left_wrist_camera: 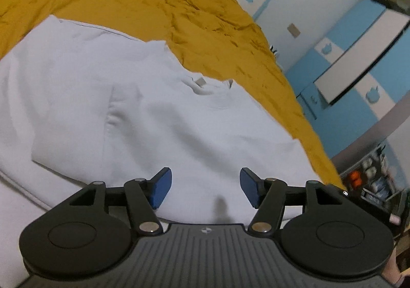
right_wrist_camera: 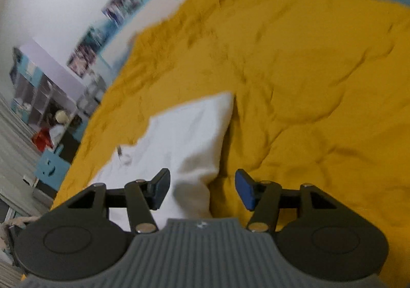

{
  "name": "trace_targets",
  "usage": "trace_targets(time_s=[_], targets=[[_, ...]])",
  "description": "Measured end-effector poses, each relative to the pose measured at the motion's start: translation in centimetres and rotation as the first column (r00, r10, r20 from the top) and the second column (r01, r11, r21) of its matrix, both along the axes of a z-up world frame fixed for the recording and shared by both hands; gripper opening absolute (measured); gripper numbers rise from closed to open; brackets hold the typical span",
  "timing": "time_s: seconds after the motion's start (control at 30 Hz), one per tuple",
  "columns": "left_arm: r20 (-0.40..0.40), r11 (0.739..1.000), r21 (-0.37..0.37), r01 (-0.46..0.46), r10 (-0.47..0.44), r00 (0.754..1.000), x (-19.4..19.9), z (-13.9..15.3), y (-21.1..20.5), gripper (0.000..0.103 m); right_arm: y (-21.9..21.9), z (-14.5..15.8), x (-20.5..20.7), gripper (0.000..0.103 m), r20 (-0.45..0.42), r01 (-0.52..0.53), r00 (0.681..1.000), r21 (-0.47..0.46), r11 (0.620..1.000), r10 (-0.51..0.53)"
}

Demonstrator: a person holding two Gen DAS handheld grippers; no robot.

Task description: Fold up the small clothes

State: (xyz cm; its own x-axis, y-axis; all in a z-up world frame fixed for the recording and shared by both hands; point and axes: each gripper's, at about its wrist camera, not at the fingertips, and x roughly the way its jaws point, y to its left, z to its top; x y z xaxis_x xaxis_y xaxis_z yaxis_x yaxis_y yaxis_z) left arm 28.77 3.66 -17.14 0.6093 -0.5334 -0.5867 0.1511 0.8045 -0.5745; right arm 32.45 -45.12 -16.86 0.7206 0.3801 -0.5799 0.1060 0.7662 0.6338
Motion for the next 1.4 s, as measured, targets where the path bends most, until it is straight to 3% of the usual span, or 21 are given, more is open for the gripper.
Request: trace_targets(time_s=[0.03, 0.07, 0.17, 0.2, 0.3, 0.37, 0.43, 0.7, 0.93, 1.0, 1.1, 1.17, 1.23, 1.3, 1.4], targets=[[-0.006, 1.0, 0.005, 0.007, -0.007, 1.0, 0.1, -0.1, -0.2, 0.071, 0.5, -0.3, 0.6, 0.035, -0.016, -0.015, 1.0, -0.007, 1.0, 0.014], [-0.007, 1.0, 0.012, 0.01, -0.01, 1.0, 0.0, -0.3, -0.4, 0.071, 1.0, -0.7, 0.9, 0.009, -0.019, -0.032, 0.999, -0.028, 0.999, 0.031], [0.008, 1.0, 0.018, 0.011, -0.011, 1.0, -0.2, -0.4, -0.5, 0.071, 1.8, -1.5, 0.7, 0.002, -0.022, -0.046, 0.999, -0.14, 0.989, 0.044], [0.007, 1.0, 0.012, 0.011, -0.011, 1.0, -0.2, -0.5, -0.3, 0.071, 1.6, -1.9, 0.4, 0.0, -0.019, -0.029, 0.999, -0.141, 0.99, 0.027], [0.002, 1.0, 0.011, 0.01, -0.01, 1.0, -0.2, -0.4, -0.1, 0.071, 0.1, -2.6, -0.4, 0.0, -0.012, 0.073, 0.997, -0.106, 0.992, -0.074], [0.002, 1.0, 0.01, 0.012, -0.012, 1.0, 0.0, -0.4, -0.1, 0.071, -1.2, -2.8, -0.9, 0.0, -0.029, 0.177, 0.982, -0.174, 0.969, -0.185], [0.005, 1.0, 0.014, 0.015, -0.015, 1.0, 0.0, -0.3, -0.2, 0.071, -2.9, -3.1, -1.6, 0.0, -0.025, 0.198, 0.979, -0.074, 0.977, -0.201], [0.014, 0.999, 0.049, 0.022, -0.022, 1.0, 0.0, -0.3, -0.7, 0.071, -1.2, 0.6, -0.1, 0.0, 0.11, 0.082, 0.992, -0.142, 0.986, -0.067], [0.032, 0.995, 0.095, 0.037, -0.04, 0.999, -0.3, -0.3, -1.2, 0.071, 4.1, 0.5, 4.3, 0.0, 0.029, -0.102, 0.993, -0.211, 0.972, 0.11], [0.035, 0.994, 0.099, 0.039, -0.043, 0.998, -0.4, -0.3, -1.2, 0.071, 4.5, -0.1, 4.8, 0.0, -0.004, -0.078, 0.997, -0.274, 0.959, 0.08], [0.035, 0.995, 0.088, 0.041, -0.044, 0.998, -0.5, -0.5, -0.9, 0.071, 3.1, -1.3, 4.5, 0.0, -0.042, 0.09, 0.992, -0.431, 0.898, -0.12], [0.037, 0.996, 0.08, 0.042, -0.045, 0.998, -0.5, -0.5, -0.7, 0.071, 1.4, -1.5, 3.3, 0.0, -0.008, 0.149, 0.987, -0.351, 0.924, -0.162], [0.038, 0.996, 0.078, 0.041, -0.044, 0.998, -0.4, -0.6, -0.7, 0.071, 0.4, -0.8, 1.3, 0.0, 0.078, 0.152, 0.988, -0.291, 0.945, -0.135], [0.042, 0.996, 0.082, 0.038, -0.041, 0.998, -0.5, -0.6, -0.8, 0.071, 0.1, 0.2, -1.0, 0.0, 0.149, 0.107, 0.986, -0.256, 0.961, -0.07], [0.05, 0.995, 0.093, 0.039, -0.044, 0.998, -0.6, -0.6, -1.0, 0.071, 1.5, 1.1, -3.8, 0.0, 0.17, -0.035, 0.981, -0.301, 0.953, 0.09]])
